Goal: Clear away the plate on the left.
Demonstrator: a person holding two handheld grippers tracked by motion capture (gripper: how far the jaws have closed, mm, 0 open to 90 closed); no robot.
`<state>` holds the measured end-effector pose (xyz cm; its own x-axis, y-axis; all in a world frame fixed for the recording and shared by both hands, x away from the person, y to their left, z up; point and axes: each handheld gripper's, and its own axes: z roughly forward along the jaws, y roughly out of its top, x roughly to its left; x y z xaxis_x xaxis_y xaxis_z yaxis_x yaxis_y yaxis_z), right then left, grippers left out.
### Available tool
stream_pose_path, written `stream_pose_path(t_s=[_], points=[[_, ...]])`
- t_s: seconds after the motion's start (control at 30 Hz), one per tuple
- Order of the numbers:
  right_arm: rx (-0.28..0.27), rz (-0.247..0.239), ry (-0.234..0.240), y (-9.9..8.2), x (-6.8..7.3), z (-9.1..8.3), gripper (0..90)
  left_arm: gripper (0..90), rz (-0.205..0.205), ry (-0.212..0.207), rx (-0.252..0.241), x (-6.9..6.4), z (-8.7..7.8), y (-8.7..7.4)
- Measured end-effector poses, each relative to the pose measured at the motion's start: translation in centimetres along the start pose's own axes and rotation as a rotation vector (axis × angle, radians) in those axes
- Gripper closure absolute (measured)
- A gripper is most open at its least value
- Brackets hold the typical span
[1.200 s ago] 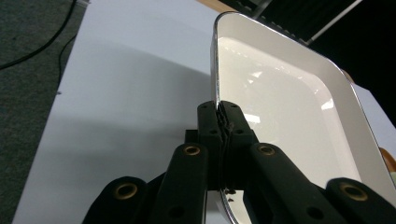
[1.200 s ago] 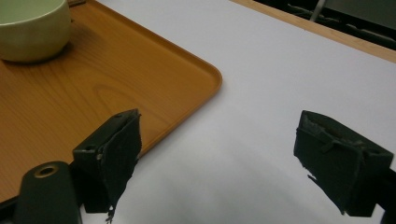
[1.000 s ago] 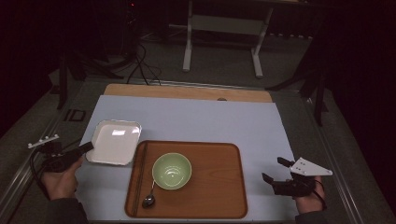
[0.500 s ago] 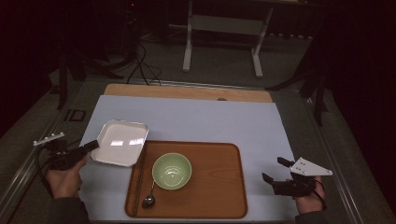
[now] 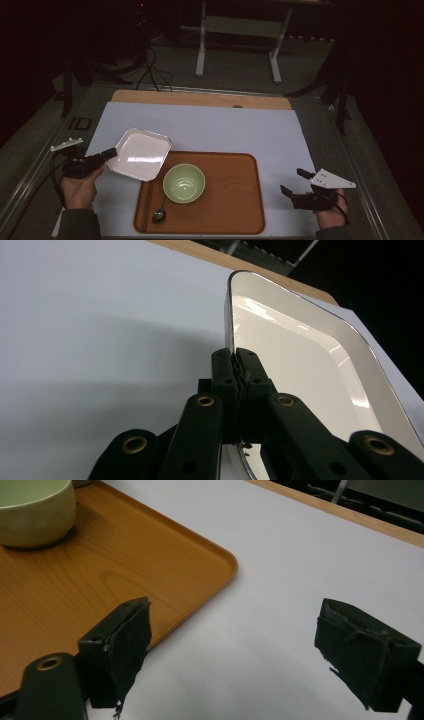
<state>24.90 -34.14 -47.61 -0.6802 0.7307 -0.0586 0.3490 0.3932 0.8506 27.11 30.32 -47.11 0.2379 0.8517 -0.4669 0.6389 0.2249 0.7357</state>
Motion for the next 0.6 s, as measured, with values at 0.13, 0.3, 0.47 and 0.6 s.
stream_pose_path(t_s=[0.13, 0.3, 0.47, 0.6], points=[[-0.003, 0.003, 0.001, 0.0, -0.1, 0.0, 14.5, 89.3, 0.030, -0.027, 0.010, -1.1, 0.7, 0.3], [-0.002, 0.003, -0.001, 0.0, 0.0, 0.0, 14.5, 89.4, 0.065, -0.056, 0.015, -2.3, 1.2, 0.7], [-0.002, 0.003, 0.000, 0.0, 0.0, 0.0, 14.5, 89.3, 0.103, -0.081, 0.027, -3.4, 1.8, 1.3], [-0.004, 0.004, 0.000, 0.0, -0.1, 0.0, 14.5, 89.3, 0.131, -0.104, 0.034, -4.4, 2.5, 1.7]])
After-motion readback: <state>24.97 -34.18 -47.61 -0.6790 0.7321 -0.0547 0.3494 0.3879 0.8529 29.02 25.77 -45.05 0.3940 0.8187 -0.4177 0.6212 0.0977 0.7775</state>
